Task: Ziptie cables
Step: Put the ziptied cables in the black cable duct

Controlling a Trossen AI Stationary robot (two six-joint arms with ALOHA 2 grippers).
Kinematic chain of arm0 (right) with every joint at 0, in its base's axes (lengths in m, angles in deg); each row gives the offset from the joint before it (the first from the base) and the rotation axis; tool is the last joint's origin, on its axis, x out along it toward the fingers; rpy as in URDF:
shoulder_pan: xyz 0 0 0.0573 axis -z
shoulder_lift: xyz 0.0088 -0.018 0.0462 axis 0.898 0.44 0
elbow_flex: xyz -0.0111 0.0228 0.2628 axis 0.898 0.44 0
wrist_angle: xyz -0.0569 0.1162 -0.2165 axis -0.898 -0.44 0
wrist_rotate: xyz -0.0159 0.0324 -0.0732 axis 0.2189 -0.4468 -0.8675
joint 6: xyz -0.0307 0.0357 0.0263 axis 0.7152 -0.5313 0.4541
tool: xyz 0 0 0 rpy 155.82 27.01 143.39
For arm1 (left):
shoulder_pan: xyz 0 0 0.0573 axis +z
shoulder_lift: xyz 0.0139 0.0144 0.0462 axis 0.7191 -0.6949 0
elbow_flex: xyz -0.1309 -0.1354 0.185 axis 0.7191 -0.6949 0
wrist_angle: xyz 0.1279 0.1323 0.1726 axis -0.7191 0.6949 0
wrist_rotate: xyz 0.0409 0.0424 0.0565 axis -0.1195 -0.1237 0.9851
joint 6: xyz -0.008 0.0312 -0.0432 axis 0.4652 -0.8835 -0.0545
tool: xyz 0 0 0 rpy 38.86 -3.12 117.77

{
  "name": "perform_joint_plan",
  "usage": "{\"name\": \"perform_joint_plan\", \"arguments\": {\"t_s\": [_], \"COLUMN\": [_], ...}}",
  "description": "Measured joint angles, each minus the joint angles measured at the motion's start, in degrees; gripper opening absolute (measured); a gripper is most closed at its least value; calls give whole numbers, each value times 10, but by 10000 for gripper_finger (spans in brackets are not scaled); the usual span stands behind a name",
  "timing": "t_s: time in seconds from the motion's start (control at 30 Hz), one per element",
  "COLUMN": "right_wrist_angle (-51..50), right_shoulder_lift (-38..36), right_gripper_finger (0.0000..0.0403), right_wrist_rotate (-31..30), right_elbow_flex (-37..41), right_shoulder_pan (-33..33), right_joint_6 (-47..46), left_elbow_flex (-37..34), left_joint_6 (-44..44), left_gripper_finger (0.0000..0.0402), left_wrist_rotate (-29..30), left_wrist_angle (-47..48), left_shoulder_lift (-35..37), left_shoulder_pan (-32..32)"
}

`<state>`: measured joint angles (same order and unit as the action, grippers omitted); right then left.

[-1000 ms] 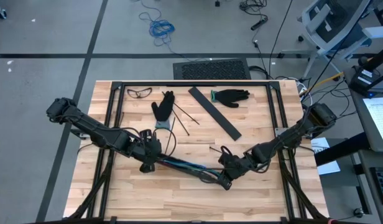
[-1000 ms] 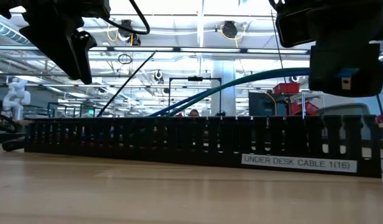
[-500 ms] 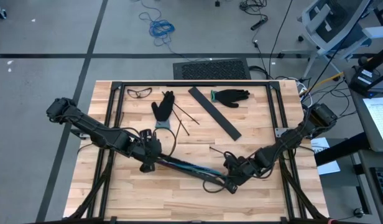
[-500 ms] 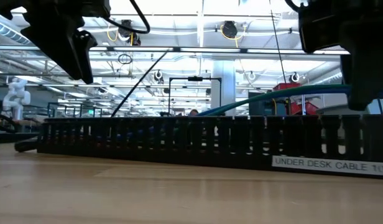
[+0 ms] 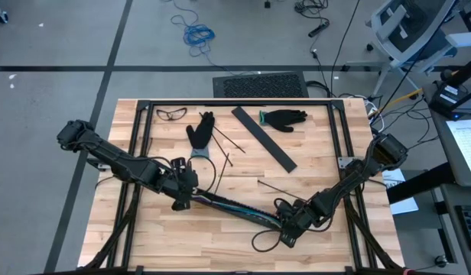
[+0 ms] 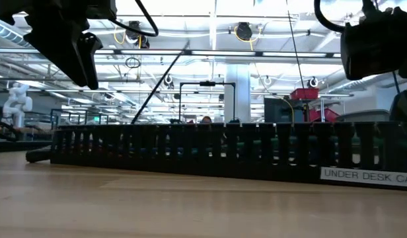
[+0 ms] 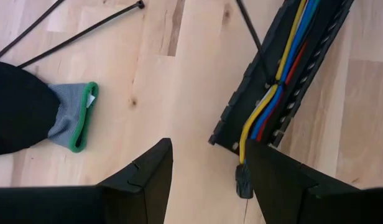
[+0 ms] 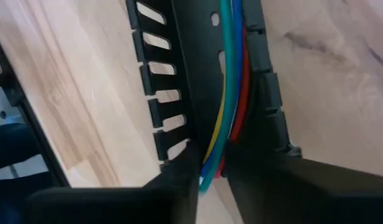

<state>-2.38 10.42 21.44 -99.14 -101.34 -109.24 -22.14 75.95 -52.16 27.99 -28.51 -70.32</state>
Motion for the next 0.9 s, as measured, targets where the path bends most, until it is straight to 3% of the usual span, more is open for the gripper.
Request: {"name": "perform_joint_plan", "arguments": {"t_s": [0.27, 0.5, 0.9], "right_wrist_angle": [-7, -29, -31], "right_shoulder_lift": [-1, -15, -15], "right_gripper_finger": [152, 191, 228], "right_wrist_rotate": [17, 61, -44], "right_elbow_flex": [0, 0, 0], "right_shoulder_pan": [1, -10, 51], "right_joint_6": [31, 72, 156], "left_elbow_flex": [0, 0, 0], "left_joint_6": [3, 4, 5], "left_gripper_finger": [196, 196, 196], "left_wrist_rotate": [-3, -8, -11], "left_wrist_angle": [9, 63, 58], "left_shoulder_lift": [0, 0, 0], "left_shoulder_pan": [0, 0, 0]}}
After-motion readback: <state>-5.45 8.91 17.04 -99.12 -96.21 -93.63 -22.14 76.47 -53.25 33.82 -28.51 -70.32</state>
